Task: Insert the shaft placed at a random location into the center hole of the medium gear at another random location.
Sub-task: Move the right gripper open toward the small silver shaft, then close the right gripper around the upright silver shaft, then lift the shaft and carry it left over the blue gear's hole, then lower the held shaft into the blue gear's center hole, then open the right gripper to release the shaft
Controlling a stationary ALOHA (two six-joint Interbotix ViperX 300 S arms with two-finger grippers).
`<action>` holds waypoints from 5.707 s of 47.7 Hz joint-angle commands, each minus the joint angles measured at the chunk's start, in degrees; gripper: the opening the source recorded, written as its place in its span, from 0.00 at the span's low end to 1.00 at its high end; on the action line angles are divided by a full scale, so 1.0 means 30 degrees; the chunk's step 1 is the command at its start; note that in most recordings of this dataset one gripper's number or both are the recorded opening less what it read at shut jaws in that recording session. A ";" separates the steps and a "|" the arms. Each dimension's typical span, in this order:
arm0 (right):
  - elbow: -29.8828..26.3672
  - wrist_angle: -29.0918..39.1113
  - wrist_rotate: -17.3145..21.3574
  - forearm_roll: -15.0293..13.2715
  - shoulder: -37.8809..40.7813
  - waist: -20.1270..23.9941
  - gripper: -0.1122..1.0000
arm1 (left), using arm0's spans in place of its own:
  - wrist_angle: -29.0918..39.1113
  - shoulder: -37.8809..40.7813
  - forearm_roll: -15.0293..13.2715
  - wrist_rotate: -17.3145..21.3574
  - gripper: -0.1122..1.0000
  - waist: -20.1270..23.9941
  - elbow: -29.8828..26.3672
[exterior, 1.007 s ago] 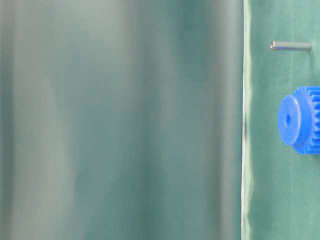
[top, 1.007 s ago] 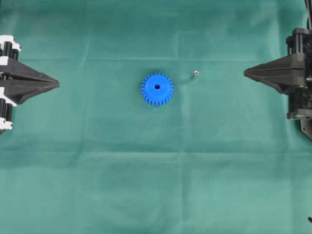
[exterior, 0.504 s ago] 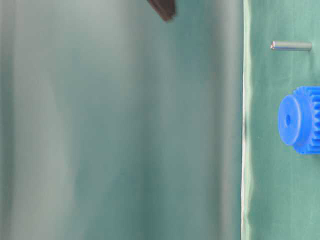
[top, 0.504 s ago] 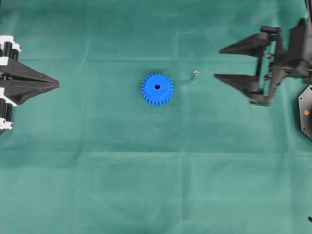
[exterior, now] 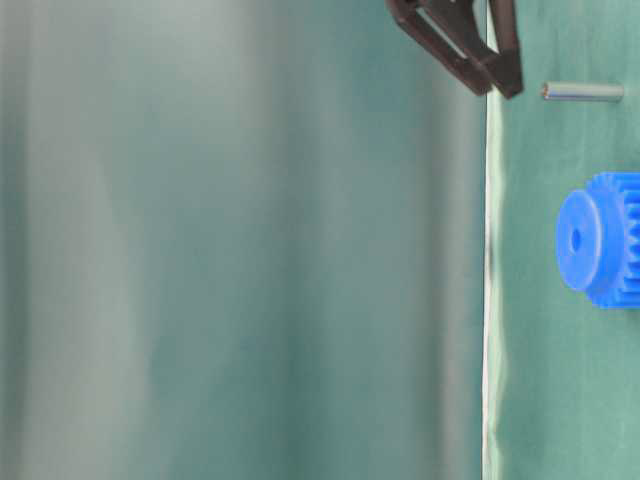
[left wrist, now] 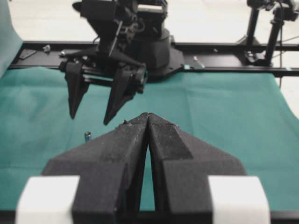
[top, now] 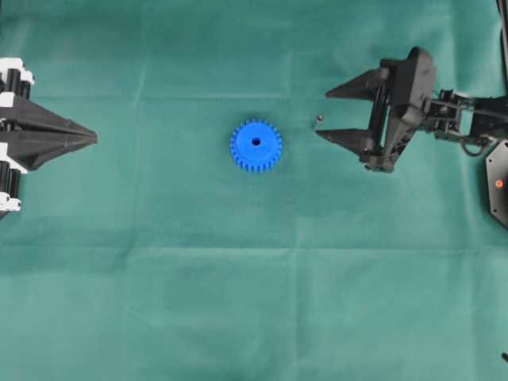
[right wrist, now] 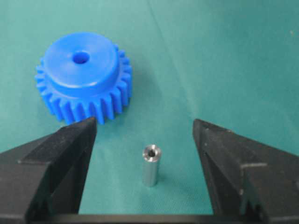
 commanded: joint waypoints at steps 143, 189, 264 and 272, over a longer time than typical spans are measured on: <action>-0.6855 0.5420 -0.0322 0.0205 0.0908 0.2168 0.22 | 0.0674 0.0059 0.0059 -0.0029 0.10 -0.0029 -0.0381; -0.7617 0.5332 -0.0264 0.0293 0.2813 0.2432 0.22 | 0.0586 0.0117 0.0059 0.0000 0.10 -0.0029 -0.0381; -0.7617 0.4424 -0.0117 0.0352 0.4980 0.2432 0.22 | 0.0645 0.0146 0.0059 0.0029 0.10 -0.0029 -0.0381; -0.7617 0.4424 -0.0088 0.0352 0.4980 0.2432 0.22 | 0.0645 0.0146 0.0059 0.0029 0.10 -0.0029 -0.0381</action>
